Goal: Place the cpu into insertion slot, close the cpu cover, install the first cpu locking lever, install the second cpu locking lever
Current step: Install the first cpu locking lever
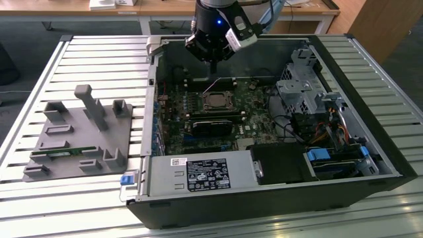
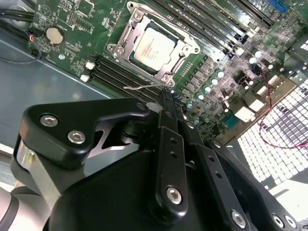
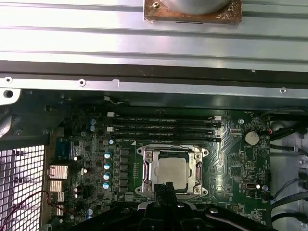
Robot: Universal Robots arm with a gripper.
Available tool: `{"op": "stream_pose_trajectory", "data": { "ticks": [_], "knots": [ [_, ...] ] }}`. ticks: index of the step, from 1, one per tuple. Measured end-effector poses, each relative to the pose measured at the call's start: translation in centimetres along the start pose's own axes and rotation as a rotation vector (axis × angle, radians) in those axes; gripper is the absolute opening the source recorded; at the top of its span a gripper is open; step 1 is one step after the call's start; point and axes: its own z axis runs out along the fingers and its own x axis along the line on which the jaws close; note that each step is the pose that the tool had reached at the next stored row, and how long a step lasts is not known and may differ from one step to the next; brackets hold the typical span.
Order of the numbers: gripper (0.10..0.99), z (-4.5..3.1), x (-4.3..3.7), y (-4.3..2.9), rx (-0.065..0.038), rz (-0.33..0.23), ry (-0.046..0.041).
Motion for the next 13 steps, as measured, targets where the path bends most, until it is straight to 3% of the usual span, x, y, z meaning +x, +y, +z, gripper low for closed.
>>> {"op": "stream_pose_trajectory", "data": {
  "ticks": [13],
  "knots": [
    [0.106,0.39,0.01,-0.03,0.000,0.000,-0.0001]
  ]
}}
